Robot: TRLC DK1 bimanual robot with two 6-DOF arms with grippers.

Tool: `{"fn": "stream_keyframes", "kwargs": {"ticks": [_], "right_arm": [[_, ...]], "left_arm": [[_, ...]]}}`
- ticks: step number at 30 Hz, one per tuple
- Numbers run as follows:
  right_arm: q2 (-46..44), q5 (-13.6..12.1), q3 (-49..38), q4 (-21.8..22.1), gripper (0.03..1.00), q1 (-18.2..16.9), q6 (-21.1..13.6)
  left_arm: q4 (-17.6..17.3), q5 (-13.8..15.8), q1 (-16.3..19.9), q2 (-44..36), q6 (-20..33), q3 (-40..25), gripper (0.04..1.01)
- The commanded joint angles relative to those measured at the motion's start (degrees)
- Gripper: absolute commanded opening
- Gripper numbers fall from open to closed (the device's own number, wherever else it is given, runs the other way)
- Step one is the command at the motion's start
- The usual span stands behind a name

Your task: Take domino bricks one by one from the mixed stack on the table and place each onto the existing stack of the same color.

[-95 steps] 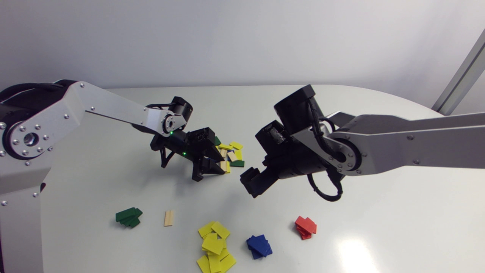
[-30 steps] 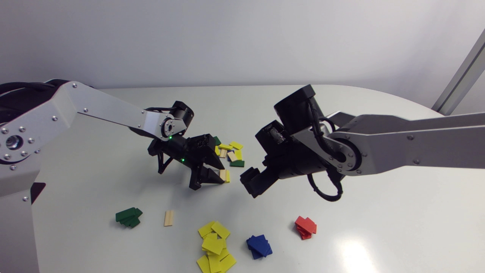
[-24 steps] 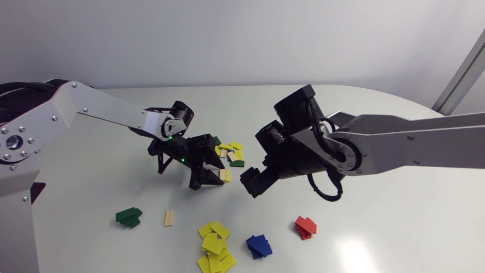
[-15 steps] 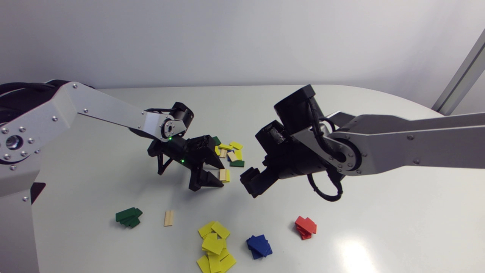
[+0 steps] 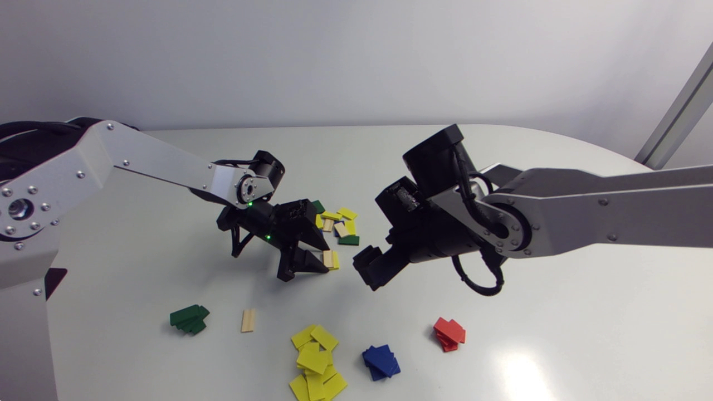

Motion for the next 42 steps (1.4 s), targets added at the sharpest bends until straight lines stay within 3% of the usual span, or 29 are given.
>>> {"fn": "stream_keyframes", "kwargs": {"ticks": [1,42], "right_arm": [[0.4,-0.2,0.1,0.0,0.974,-0.1,-0.5],[0.2,-0.2,-0.1,0.0,0.974,0.1,-0.3]], "left_arm": [[-0.3,0.3,0.5,0.0,2.0,-1.3,0.615],[-1.0,0.3,0.5,-1.7,2.3,-2.7,0.605]]}}
